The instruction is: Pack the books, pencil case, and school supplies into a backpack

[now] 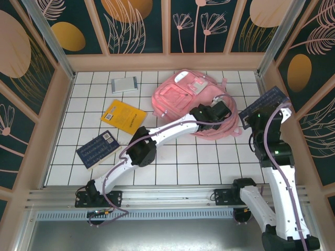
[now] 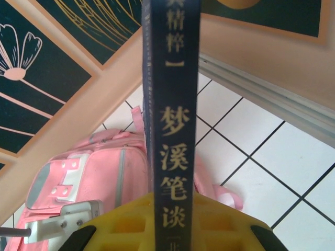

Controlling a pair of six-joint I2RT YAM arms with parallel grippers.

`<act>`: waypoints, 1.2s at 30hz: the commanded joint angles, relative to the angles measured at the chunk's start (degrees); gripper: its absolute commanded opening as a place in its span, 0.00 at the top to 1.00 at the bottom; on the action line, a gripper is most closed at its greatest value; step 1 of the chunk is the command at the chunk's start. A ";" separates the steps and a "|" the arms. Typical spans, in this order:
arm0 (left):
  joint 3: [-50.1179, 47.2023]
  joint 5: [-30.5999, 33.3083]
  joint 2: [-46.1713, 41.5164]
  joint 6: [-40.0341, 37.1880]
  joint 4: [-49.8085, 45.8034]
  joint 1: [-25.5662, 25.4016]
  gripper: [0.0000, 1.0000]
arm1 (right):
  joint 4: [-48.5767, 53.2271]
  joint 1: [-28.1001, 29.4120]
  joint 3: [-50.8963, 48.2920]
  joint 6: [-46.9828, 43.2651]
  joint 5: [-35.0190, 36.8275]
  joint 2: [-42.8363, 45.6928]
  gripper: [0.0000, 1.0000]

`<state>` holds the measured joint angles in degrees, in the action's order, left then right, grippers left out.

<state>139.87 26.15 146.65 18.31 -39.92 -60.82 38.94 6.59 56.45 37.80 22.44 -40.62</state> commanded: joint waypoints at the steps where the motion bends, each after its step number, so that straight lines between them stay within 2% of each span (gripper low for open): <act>1: -0.37 -3.19 1.28 1.48 1.63 -0.31 0.13 | -4.00 -0.53 -0.82 -0.93 -0.90 1.33 1.00; 8: -3.85 -8.77 -1.52 3.60 4.25 -0.33 0.12 | -4.22 -0.66 -2.13 -0.28 -2.49 1.60 1.00; 13: -2.59 -2.02 0.33 2.54 2.28 -0.28 0.12 | -4.79 -0.73 -2.82 0.16 -3.71 1.93 1.00; 17: -1.84 1.60 1.72 1.84 1.95 -0.18 0.18 | -5.02 -0.77 -3.41 0.52 -4.37 2.29 1.00; 21: -1.53 3.14 2.33 1.91 2.17 0.72 0.32 | -5.28 -0.77 -3.55 0.93 -5.42 2.82 1.00; 26: -0.28 -0.26 3.64 1.57 2.36 2.04 0.52 | -5.29 -0.87 -3.23 1.11 -6.16 3.01 1.00; 33: -1.80 -10.43 2.03 2.47 4.04 4.12 0.98 | -4.98 -0.88 -2.92 1.21 -6.12 3.07 1.00; 36: -5.03 -14.28 -1.88 2.39 7.05 4.89 1.00 | -4.98 -0.88 -2.56 1.27 -5.76 3.00 1.00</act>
<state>137.51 16.82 147.94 21.19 -34.52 -58.13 36.84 6.28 52.97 38.28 16.38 -38.39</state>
